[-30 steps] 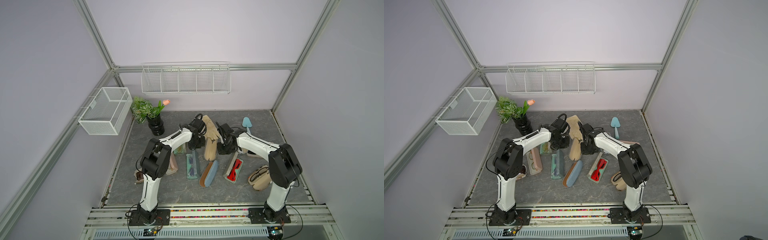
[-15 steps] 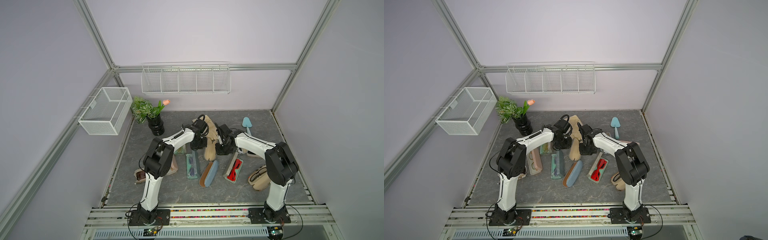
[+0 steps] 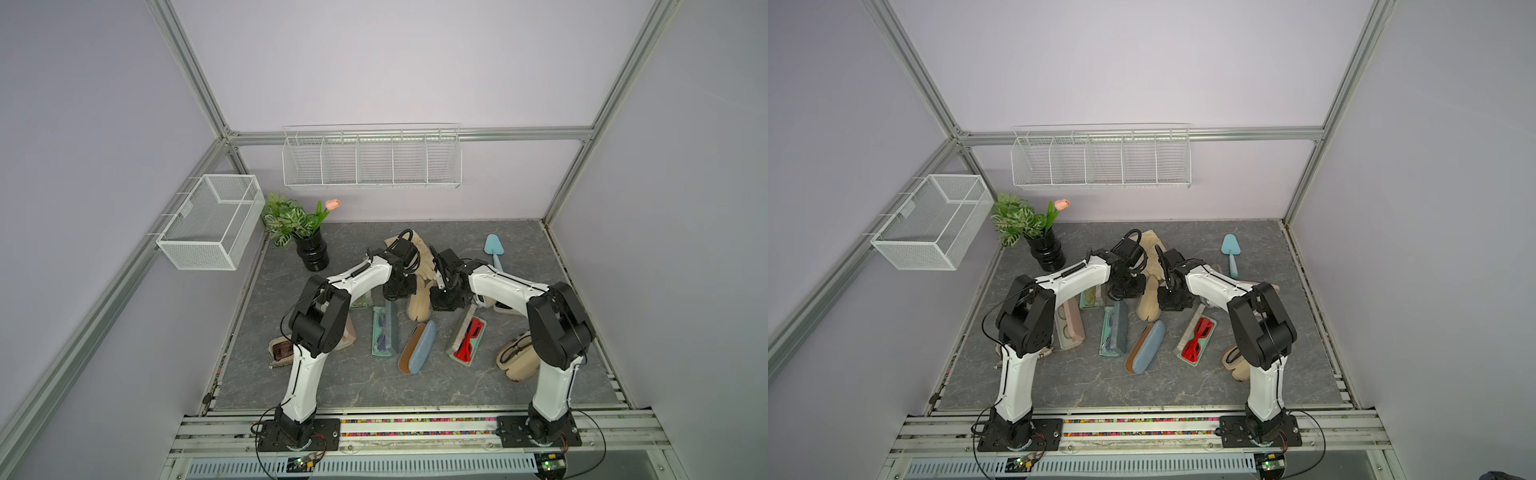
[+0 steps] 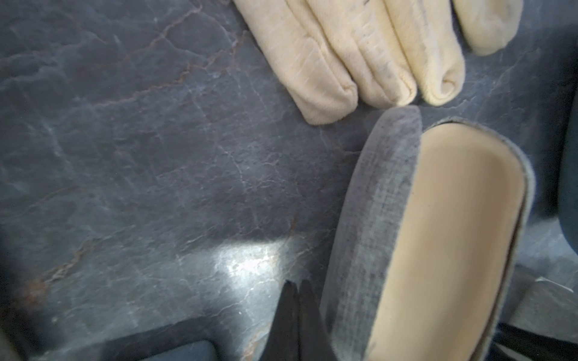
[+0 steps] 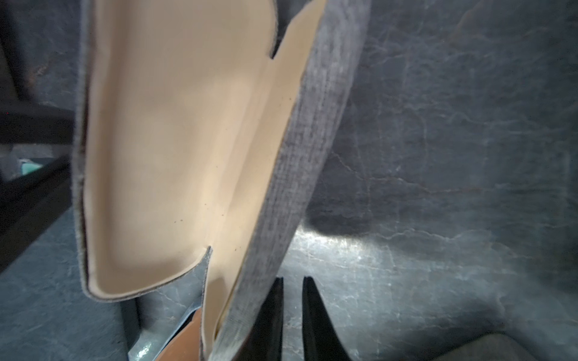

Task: Close the glasses case
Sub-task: Close the glasses case at the center of the board.

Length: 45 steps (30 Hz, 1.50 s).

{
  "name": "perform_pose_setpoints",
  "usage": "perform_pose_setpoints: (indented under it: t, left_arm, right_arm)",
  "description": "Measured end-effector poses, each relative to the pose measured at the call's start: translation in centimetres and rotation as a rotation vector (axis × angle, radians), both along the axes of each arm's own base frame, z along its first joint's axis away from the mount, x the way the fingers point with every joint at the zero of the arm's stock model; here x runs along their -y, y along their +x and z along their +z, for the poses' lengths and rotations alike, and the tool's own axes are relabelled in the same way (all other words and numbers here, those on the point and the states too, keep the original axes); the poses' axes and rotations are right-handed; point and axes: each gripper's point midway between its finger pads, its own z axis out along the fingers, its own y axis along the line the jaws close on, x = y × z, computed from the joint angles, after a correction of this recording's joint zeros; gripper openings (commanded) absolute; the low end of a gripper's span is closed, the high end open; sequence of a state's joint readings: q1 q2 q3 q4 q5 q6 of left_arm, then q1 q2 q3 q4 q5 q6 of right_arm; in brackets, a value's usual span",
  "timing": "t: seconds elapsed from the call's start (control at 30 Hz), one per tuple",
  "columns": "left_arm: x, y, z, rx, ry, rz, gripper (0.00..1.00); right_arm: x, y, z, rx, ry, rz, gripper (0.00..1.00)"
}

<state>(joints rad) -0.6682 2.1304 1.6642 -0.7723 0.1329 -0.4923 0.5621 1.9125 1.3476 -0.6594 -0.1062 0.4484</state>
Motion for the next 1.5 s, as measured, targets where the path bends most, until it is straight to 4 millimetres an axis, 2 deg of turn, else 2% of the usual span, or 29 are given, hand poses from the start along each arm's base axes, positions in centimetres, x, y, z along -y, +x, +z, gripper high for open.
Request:
perform_pose_setpoints:
  t: [0.67, 0.87, 1.3, 1.5]
  left_arm:
    - [1.0, -0.5, 0.0, -0.003, 0.011, -0.020, 0.00]
    - [2.4, -1.0, 0.2, -0.008, -0.014, -0.045, 0.00]
    - [2.3, -0.9, 0.2, -0.005, -0.007, -0.041, 0.00]
    - [2.0, -0.5, 0.7, 0.007, -0.008, -0.032, 0.00]
  right_arm:
    - [-0.8, 0.9, 0.7, 0.006, 0.022, 0.005, 0.17]
    - [-2.5, 1.1, 1.1, 0.015, 0.064, 0.034, 0.17]
    - [-2.3, 1.2, 1.2, 0.025, 0.054, 0.033, 0.19]
    - [-1.8, 1.7, 3.2, 0.091, 0.044, 0.022, 0.21]
